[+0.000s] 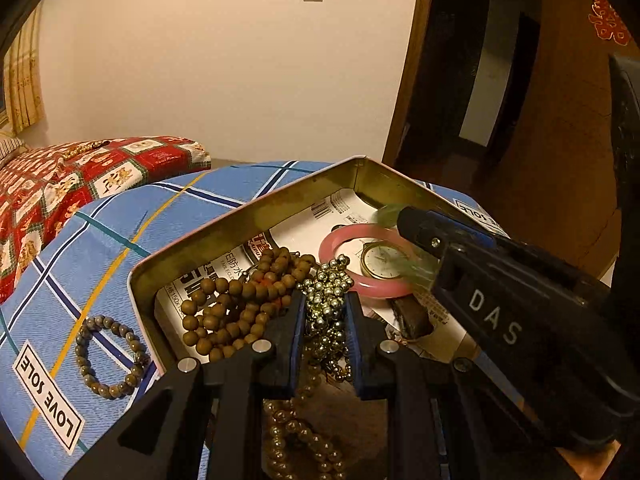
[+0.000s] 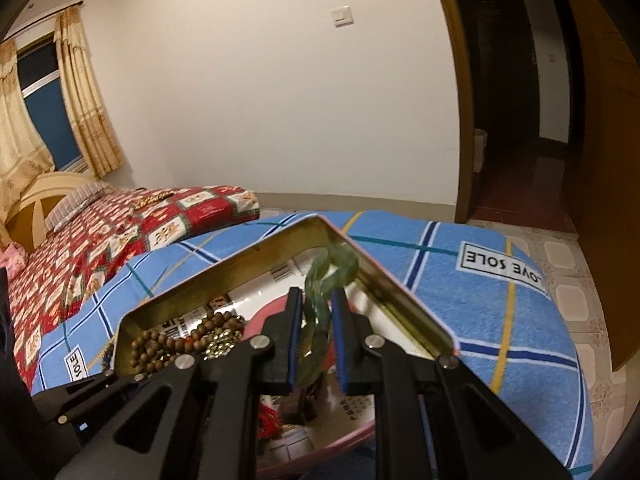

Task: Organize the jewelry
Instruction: 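Open both tools to release the gold beads and jade bangle in the tin, then move both open tools back to the wooden bead bracelet and silver ring, then grasp the silver ring with the right tool while the left grasps the wooden bead bracelet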

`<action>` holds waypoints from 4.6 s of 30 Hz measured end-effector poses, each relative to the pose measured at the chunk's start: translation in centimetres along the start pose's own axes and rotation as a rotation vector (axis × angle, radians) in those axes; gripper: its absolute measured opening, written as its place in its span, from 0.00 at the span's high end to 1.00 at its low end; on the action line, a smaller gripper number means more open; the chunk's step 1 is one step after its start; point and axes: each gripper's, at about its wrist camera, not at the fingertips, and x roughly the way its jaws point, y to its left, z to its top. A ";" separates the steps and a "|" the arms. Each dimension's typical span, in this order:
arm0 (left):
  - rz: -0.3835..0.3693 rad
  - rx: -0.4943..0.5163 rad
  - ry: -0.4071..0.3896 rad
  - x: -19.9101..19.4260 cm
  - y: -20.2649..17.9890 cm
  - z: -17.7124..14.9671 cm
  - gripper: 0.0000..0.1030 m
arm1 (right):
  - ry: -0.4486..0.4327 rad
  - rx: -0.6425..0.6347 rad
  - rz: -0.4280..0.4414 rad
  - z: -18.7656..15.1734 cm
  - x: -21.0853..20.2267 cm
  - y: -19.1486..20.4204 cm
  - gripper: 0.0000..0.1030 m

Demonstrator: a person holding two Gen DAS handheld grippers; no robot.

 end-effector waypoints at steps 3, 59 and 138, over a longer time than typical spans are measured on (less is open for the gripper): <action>0.013 0.002 0.001 0.1 0.0 0.1 0.81 | -0.002 0.003 0.012 0.0 0.0 0.0 0.82; 0.281 -0.027 -0.073 -11.4 11.0 -6.8 0.24 | -0.207 0.042 -0.203 -6.4 -9.0 6.3 0.09; 0.035 -0.151 0.103 -2.0 14.7 -2.3 0.86 | -0.084 -0.094 0.030 -6.0 -5.9 12.3 0.79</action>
